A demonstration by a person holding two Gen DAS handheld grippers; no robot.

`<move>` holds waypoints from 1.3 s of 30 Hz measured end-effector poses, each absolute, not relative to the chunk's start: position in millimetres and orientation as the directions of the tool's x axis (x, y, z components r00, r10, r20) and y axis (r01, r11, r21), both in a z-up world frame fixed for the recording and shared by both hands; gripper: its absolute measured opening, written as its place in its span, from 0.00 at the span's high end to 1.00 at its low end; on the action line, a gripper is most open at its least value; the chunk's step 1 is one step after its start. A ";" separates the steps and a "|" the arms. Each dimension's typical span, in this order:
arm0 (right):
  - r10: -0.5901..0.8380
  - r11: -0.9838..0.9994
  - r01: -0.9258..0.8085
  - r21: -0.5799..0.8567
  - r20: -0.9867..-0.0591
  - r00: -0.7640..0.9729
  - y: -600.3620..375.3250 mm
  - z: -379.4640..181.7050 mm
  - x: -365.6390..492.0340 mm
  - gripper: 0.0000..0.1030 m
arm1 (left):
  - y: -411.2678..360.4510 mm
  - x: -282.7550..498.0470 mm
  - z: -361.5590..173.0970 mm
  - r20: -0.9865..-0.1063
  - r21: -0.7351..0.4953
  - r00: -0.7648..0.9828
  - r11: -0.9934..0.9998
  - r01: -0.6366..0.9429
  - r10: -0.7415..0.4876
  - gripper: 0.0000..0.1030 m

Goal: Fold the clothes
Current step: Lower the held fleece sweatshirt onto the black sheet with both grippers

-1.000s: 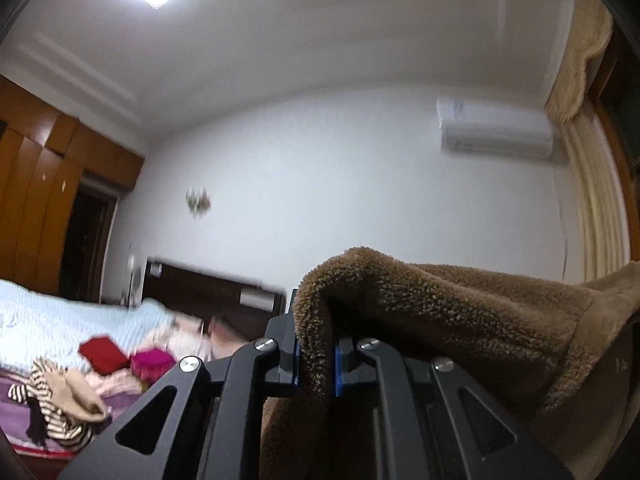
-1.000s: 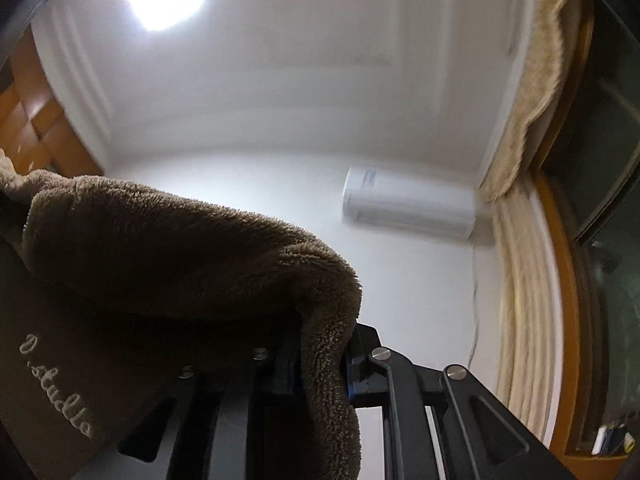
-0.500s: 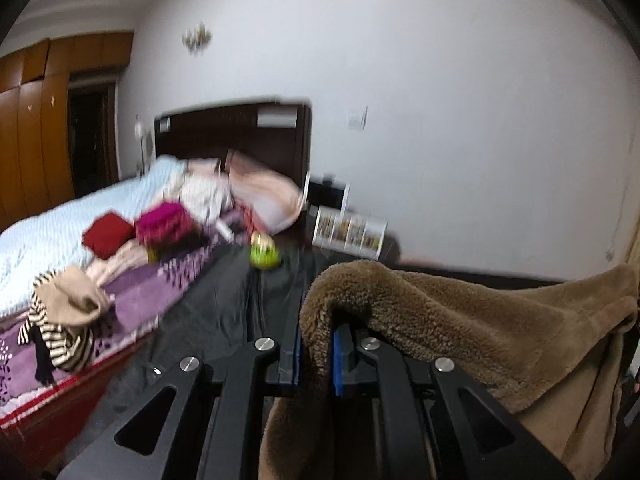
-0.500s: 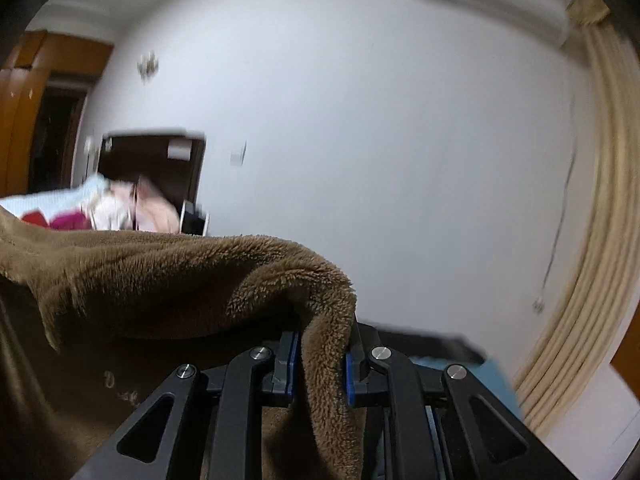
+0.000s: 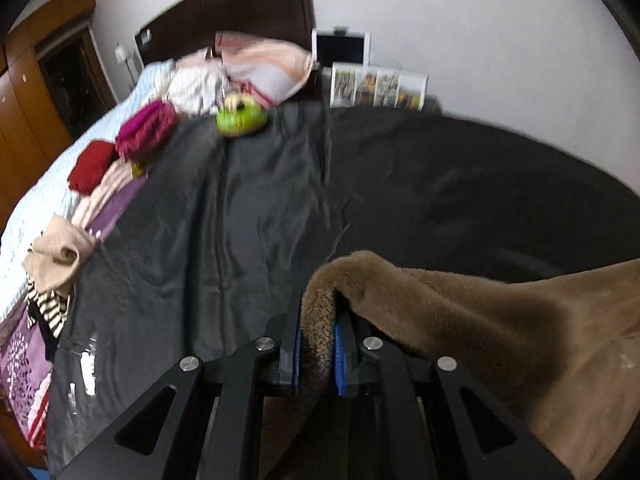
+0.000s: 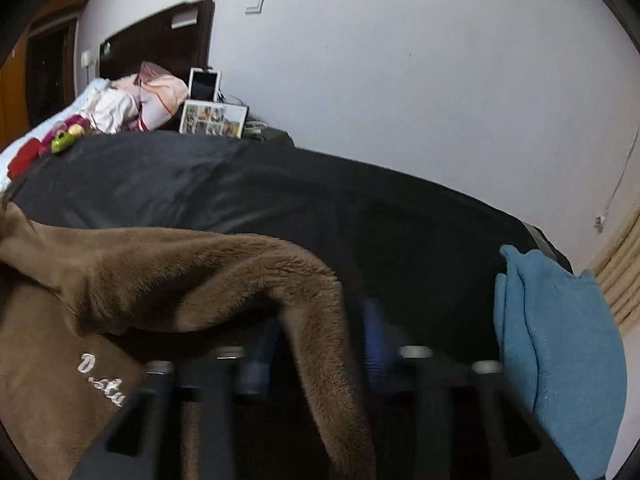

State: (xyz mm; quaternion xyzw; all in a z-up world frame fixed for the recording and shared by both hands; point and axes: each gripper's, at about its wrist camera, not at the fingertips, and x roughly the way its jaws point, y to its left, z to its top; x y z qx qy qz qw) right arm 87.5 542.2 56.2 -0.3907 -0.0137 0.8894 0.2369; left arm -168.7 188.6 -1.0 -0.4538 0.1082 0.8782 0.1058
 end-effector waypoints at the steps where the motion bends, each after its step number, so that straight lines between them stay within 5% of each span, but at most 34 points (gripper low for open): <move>1: 0.441 -0.883 -0.417 -0.214 -0.681 -0.584 543.7 58.5 89.0 0.34 | 188.3 -173.8 -6.7 -0.833 0.077 -0.545 -0.955 -0.285 0.095 0.85; 9: 0.462 -0.885 -0.348 -0.309 -0.675 -0.576 524.1 89.3 102.1 0.34 | 166.4 -173.5 15.0 -0.844 -0.094 -0.472 -0.936 -0.338 0.255 0.83; 17: 0.430 -0.901 -0.231 -0.368 -0.676 -0.599 483.8 107.4 119.8 0.29 | 166.4 -110.1 42.0 -0.803 0.070 -0.539 -0.859 -0.507 0.252 0.57; 22: 0.244 -0.969 -0.107 -0.223 -0.788 -0.566 466.4 90.6 109.1 0.29 | 182.9 -82.3 36.6 -0.818 0.109 -0.505 -0.788 -0.605 0.275 0.56; 28: 0.191 -0.980 -0.050 -0.191 -0.851 -0.489 457.9 49.3 75.2 0.29 | 217.3 -73.6 -3.9 -0.860 0.184 -0.467 -0.725 -0.663 0.208 0.56; 39: 0.171 -0.980 -0.179 -0.089 -0.840 -0.515 492.9 41.0 5.5 0.29 | 259.1 -145.3 -5.1 -0.850 0.126 -0.494 -0.841 -0.526 0.182 0.55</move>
